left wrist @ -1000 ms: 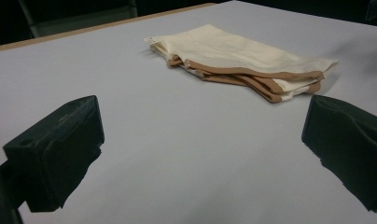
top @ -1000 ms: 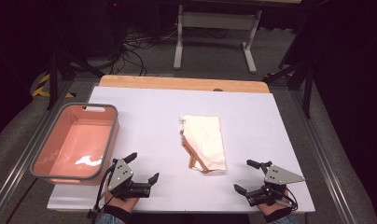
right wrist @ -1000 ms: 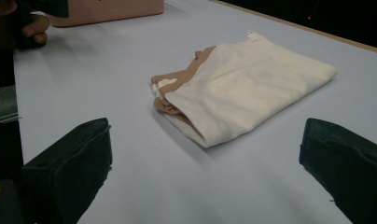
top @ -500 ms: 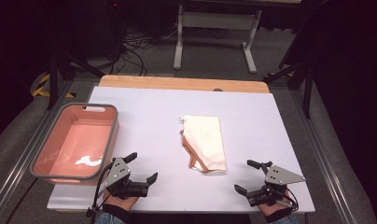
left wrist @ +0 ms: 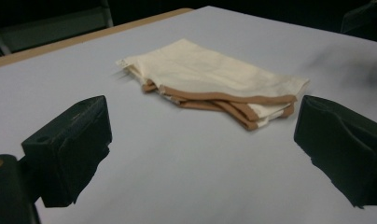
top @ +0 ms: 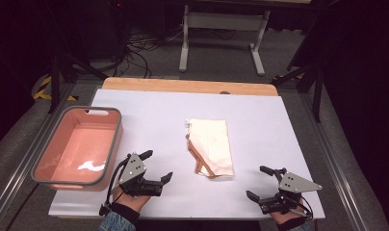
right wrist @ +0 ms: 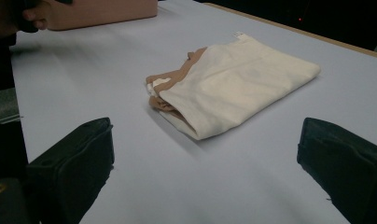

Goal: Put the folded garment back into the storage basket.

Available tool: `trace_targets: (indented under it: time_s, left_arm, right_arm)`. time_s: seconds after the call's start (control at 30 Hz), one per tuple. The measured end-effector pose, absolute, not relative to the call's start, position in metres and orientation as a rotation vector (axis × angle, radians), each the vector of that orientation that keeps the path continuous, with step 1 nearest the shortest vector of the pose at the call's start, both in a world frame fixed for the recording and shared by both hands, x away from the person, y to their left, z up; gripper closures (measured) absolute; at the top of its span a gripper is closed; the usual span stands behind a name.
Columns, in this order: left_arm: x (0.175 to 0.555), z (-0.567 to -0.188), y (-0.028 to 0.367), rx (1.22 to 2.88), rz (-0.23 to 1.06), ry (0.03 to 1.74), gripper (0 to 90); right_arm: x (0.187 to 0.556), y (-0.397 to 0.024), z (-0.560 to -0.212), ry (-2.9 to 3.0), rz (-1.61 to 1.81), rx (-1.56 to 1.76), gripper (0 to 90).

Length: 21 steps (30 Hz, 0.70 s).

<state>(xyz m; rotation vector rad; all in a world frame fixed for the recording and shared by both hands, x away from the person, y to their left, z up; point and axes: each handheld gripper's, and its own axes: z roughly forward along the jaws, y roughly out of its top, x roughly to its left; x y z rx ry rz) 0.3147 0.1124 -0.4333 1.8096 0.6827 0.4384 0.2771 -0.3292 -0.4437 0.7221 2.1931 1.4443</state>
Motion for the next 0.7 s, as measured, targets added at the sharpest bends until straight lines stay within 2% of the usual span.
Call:
trace_targets:
  time_s: [0.4, 0.7]
  left_arm:
    - [0.342, -0.413, 0.092, 1.843, 0.349, 0.664, 1.6]
    - [0.363, -0.402, 0.085, 1.886, 0.357, 0.662, 2.5]
  right_arm:
    - [0.278, -0.331, -0.443, 2.199, 1.480, 0.714, 4.7]
    - [0.278, -0.328, -0.443, 2.221, 1.481, 0.705, 5.2]
